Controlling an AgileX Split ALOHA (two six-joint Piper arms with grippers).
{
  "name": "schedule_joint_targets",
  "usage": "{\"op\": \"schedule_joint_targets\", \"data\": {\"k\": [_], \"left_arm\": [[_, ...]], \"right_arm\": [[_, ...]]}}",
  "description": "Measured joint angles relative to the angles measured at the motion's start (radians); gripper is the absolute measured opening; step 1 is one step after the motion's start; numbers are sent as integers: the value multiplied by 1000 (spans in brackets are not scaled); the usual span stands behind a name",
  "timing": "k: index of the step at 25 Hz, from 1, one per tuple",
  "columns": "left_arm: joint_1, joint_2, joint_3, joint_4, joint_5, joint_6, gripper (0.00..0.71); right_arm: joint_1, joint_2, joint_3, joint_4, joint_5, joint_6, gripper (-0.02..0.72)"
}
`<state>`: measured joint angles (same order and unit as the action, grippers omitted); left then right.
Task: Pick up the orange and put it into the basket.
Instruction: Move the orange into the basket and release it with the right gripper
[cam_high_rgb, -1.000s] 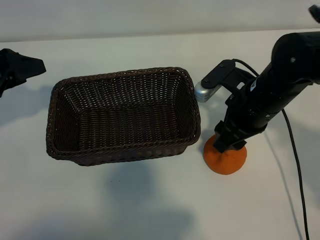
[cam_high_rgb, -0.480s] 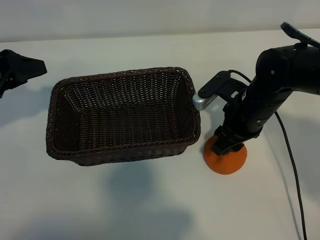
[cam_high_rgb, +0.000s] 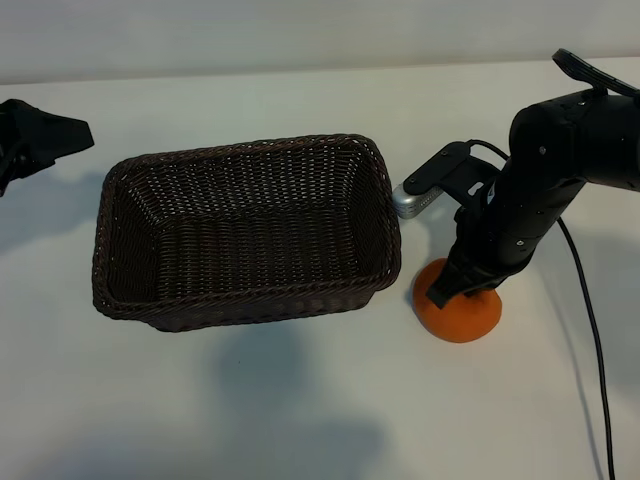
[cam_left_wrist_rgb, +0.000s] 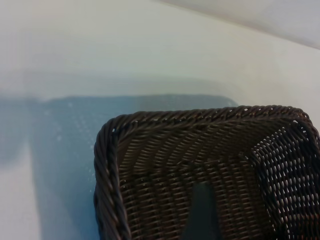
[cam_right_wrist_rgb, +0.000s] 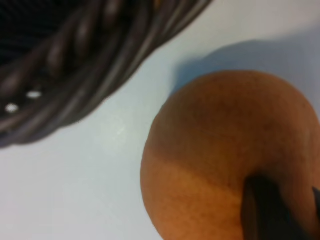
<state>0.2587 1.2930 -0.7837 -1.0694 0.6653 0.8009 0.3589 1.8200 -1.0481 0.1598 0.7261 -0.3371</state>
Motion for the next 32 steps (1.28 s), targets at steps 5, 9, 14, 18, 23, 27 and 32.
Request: {"op": "schedule_joint_targets", "data": {"k": [5, 9, 14, 18, 23, 27, 32], "left_arm": [[0, 0, 0, 0, 2, 0, 591], [0, 0, 0, 0, 9, 1, 591], [0, 0, 0, 0, 21, 1, 591], [0, 0, 0, -1, 23, 1, 591], [0, 0, 0, -3, 26, 1, 591], [0, 0, 0, -9, 29, 2, 590], [0, 0, 0, -14, 29, 5, 590]], "right_arm": [[0, -35, 0, -4, 36, 10, 87], [0, -102, 0, -8, 66, 15, 87], [0, -216, 0, -9, 86, 34, 87], [0, -305, -19, -15, 117, 37, 87], [0, -375, -128, 2, 143, 36, 85], [0, -361, -235, 103, 143, -35, 85], [0, -283, -309, 275, 142, -181, 85]]}}
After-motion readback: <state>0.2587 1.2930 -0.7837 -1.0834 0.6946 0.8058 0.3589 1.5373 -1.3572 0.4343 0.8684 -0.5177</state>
